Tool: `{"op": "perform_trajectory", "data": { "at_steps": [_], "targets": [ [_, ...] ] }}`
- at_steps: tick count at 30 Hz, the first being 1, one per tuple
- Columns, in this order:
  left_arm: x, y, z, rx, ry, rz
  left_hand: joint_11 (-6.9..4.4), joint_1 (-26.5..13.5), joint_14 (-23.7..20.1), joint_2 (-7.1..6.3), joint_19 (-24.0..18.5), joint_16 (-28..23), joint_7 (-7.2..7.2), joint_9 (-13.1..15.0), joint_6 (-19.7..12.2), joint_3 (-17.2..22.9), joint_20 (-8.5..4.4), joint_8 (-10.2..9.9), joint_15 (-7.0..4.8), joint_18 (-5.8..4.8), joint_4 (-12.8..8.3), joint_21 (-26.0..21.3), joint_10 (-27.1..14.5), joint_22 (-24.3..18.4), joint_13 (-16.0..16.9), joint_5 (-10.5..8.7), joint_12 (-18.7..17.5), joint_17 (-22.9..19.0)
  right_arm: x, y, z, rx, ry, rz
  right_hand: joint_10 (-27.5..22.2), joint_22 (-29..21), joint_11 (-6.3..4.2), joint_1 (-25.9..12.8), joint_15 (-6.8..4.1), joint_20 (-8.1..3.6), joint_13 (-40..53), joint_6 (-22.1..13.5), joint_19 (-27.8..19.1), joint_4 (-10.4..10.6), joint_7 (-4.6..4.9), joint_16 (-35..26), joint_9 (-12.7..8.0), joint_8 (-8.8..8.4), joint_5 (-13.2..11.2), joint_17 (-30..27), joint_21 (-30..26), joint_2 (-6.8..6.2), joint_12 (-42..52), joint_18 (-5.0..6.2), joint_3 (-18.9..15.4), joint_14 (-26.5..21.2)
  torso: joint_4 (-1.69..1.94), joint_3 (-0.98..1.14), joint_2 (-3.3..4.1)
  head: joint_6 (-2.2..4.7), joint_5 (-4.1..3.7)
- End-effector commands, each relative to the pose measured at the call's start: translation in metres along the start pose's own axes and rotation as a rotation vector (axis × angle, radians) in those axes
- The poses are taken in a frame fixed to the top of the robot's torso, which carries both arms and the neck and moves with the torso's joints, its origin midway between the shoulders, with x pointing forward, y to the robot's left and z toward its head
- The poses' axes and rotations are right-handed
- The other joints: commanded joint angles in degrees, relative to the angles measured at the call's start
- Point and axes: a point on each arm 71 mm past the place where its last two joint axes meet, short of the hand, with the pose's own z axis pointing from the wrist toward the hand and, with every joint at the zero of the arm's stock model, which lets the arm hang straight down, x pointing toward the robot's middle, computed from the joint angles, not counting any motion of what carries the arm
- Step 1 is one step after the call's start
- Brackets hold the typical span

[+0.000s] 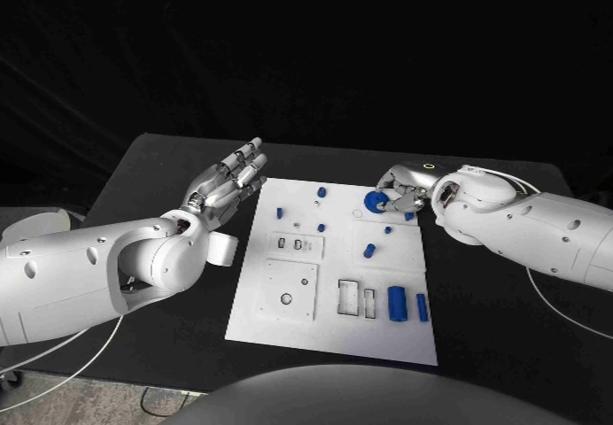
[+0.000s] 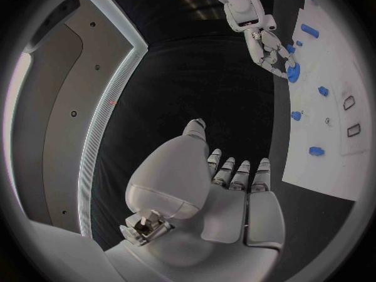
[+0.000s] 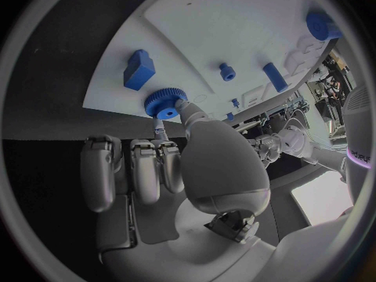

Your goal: Assemble the parts on the task board

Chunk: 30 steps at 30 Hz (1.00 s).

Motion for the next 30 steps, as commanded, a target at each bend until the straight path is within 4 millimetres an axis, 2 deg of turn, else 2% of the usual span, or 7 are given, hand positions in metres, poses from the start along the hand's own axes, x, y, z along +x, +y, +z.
{"op": "perform_trajectory", "data": {
  "at_steps": [1, 2, 6, 9, 13, 23, 30],
  "targets": [
    [0.003, 0.0, 0.001, 0.004, 0.023, -0.014, 0.3, 0.7, 0.01, 0.09, 0.08, 0.22, 0.25, 0.08, 0.01, 0.37, 0.51, 0.34, 0.26, 0.97, 0.06, 0.07, -0.02, 0.08, 0.06, 0.24, 0.23, 0.06, 0.012, 0.002, -0.001, -0.016, 0.034, -0.031, 6.05, 9.42, -0.57, 0.61, -0.47, -0.09, 15.06, 1.05, -0.43, -0.45, -0.5, 0.19, 1.8, 0.99, 1.44, 15.08, -0.24, 0.15, 0.21, -0.11, 0.11, 5.98, 0.05, -0.01, 0.0, -0.01, -0.03],
    [0.003, 0.0, 0.001, 0.003, 0.022, -0.013, 0.3, 0.7, 0.01, 0.09, 0.08, 0.22, 0.25, 0.08, 0.01, 0.37, 0.51, 0.34, 0.26, 0.97, 0.06, 0.07, -0.02, 0.08, 0.06, 0.24, 0.23, 0.06, 0.012, 0.003, 0.0, -0.02, 0.03, -0.035, 6.05, 9.53, -1.01, 0.61, -0.71, -0.34, 15.06, 2.03, -0.34, -0.73, -1.01, 0.19, 3.14, 2.15, 2.74, 15.08, -0.18, 0.13, 0.21, -0.12, 0.18, 5.98, 0.05, -0.02, 0.0, -0.01, 0.01],
    [0.002, 0.0, 0.001, 0.002, 0.021, -0.013, 0.32, 0.73, 0.02, 0.1, 0.1, 0.25, 0.29, 0.07, -0.01, 0.38, 0.55, 0.34, 0.32, 0.98, 0.06, 0.09, -0.03, 0.1, 0.06, 0.27, 0.23, 0.07, 0.012, 0.005, 0.0, -0.026, 0.021, -0.039, 6.05, 9.65, -1.52, 0.48, -1.2, -0.84, 15.06, 2.55, -0.27, -1.21, -1.56, 0.19, 6.05, 4.18, 6.63, 15.08, -0.19, 0.13, 0.21, -0.14, 0.48, 5.98, -0.01, -0.02, -0.02, -0.01, 0.09],
    [0.002, 0.0, 0.0, 0.001, 0.021, -0.013, 0.32, 0.73, 0.02, 0.1, 0.1, 0.25, 0.29, 0.07, -0.01, 0.38, 0.55, 0.34, 0.32, 0.98, 0.06, 0.09, -0.03, 0.1, 0.06, 0.27, 0.23, 0.07, 0.011, 0.007, -0.001, -0.037, 0.001, -0.039, 6.05, 9.9, -1.35, 0.06, -1.23, -0.94, 15.06, 2.17, -0.02, -1.47, -1.2, 0.19, 8.67, 5.61, 10.03, 15.08, -0.02, -0.13, 0.21, -0.24, 0.96, 5.98, 0.01, -0.03, -0.03, -0.01, 0.19],
    [0.001, 0.0, 0.0, -0.001, 0.021, -0.013, 0.48, 0.78, 0.04, 0.13, 0.12, 0.29, 0.32, 0.08, 0.01, 0.42, 0.64, 0.34, 0.4, 0.98, 0.06, 0.1, 0.0, 0.1, 0.07, 0.3, 0.29, 0.09, 0.006, 0.013, -0.003, -0.057, -0.022, -0.031, 6.05, 10.3, -1.24, -0.59, -1.19, -0.86, 15.06, 2.34, 0.45, -1.35, -1.04, 0.19, 10.67, 6.7, 12.67, 15.08, 0.39, -0.42, 0.21, -0.39, 1.67, 5.98, -0.01, -0.05, -0.07, -0.01, 0.55],
    [0.001, 0.0, 0.0, -0.005, 0.02, -0.013, 0.81, 0.86, 0.07, 0.13, 0.17, 0.36, 0.4, 0.09, 0.13, 0.44, 0.76, 0.37, 0.48, 0.97, 0.05, 0.13, 0.06, 0.13, 0.1, 0.31, 0.41, 0.11, -0.029, 0.05, 0.001, -0.143, -0.061, 0.021, 6.05, 11.09, -0.47, -2.79, -0.68, -0.41, 15.06, 3.34, 1.4, -0.08, -0.81, 0.19, 12.45, 7.08, 16.14, 15.08, 1.29, -1.17, 0.21, -0.69, 3.14, 5.98, 0.05, -0.09, -0.08, -0.01, 0.55],
    [0.002, 0.001, 0.001, -0.006, 0.024, -0.014, 0.84, 0.86, 0.08, 0.12, 0.18, 0.38, 0.42, 0.1, 0.16, 0.44, 0.77, 0.38, 0.49, 0.97, 0.05, 0.15, 0.07, 0.14, 0.11, 0.31, 0.43, 0.11, -0.03, 0.079, 0.016, -0.194, -0.026, 0.022, 6.05, 11.14, -0.25, -3.63, -0.5, -0.25, 15.06, 2.83, 1.42, 0.48, -0.59, 0.19, 12.49, 6.28, 16.79, 15.08, 1.27, -1.36, 0.21, -0.69, 3.85, 5.98, 0.09, -0.05, 0.02, -0.01, 0.67]
  ]
}}
